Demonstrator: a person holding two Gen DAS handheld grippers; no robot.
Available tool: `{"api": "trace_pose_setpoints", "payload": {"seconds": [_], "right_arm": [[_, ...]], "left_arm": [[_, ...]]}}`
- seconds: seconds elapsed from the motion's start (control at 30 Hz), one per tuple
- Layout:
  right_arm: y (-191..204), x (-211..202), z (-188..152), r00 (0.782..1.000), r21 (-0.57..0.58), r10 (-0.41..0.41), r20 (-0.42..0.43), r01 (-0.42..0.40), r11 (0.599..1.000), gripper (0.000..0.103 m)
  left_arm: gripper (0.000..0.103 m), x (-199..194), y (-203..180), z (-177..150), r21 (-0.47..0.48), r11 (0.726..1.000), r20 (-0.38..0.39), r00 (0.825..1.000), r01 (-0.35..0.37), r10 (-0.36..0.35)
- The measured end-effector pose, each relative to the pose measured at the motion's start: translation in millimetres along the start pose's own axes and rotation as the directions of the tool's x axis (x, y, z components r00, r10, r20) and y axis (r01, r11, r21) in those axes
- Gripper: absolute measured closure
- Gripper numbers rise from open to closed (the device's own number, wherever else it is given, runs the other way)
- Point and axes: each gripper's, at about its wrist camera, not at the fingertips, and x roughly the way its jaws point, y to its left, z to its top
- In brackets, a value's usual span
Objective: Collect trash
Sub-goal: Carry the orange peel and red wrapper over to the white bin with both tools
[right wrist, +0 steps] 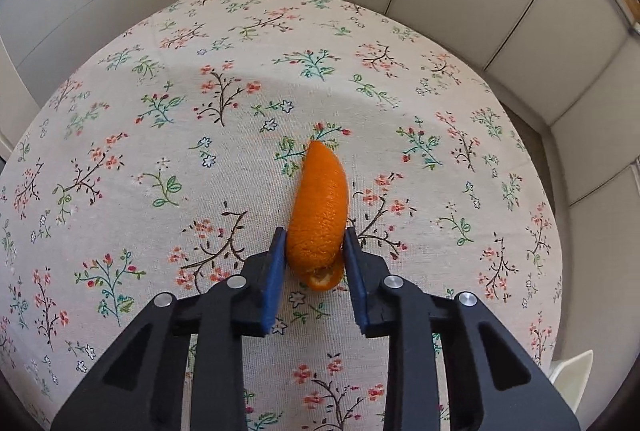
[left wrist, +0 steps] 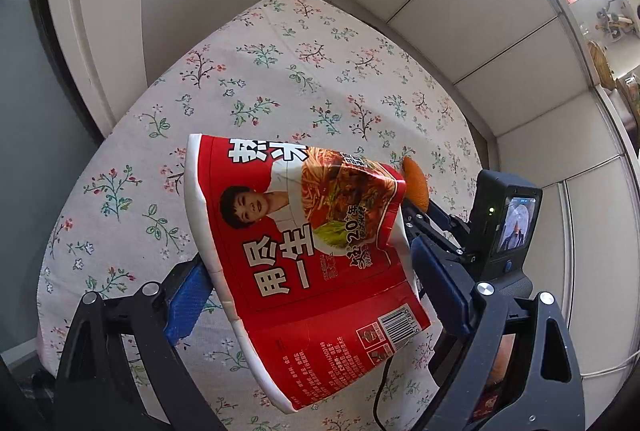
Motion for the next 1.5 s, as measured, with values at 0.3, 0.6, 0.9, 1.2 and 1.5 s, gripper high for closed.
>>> {"api": "trace_pose_setpoints", "payload": {"seconds": [0.3,0.6,0.9,1.2,1.5], "right_arm": [[-19.3,-6.7,1.3,0.972,0.166,0.235,-0.014,-0.23,0.959,0.076],[-29.0,-34.6,2.3,0.9,0.279,0.431,0.063,-0.431,0.858,0.076],[-44.4,-76.3,-1.7,0.897,0.266,0.416,0.149,-0.442,0.857,0.076],[-75.9,-117.0,-12.6,0.888,0.278,0.399,0.228,-0.452,0.848,0.076],[-119.3,-151.7,-36.1,0.885,0.311,0.356,0.301,-0.444,0.84,0.076]], "left_arm": [[0.014,-5.1,-0.5,1.3,-0.02,1.0,0.029,0.999,-0.013,0.013],[0.014,-13.0,-3.4,0.3,-0.023,1.0,0.057,0.998,-0.011,0.012],[0.014,-21.8,-10.4,-4.3,-0.012,1.0,0.089,0.996,0.004,-0.003],[0.014,-34.3,-44.3,-6.9,0.032,0.999,0.115,0.993,0.019,-0.022],[0.014,-37.2,-86.2,-18.4,0.101,0.995,0.135,0.99,0.027,-0.04]]}}
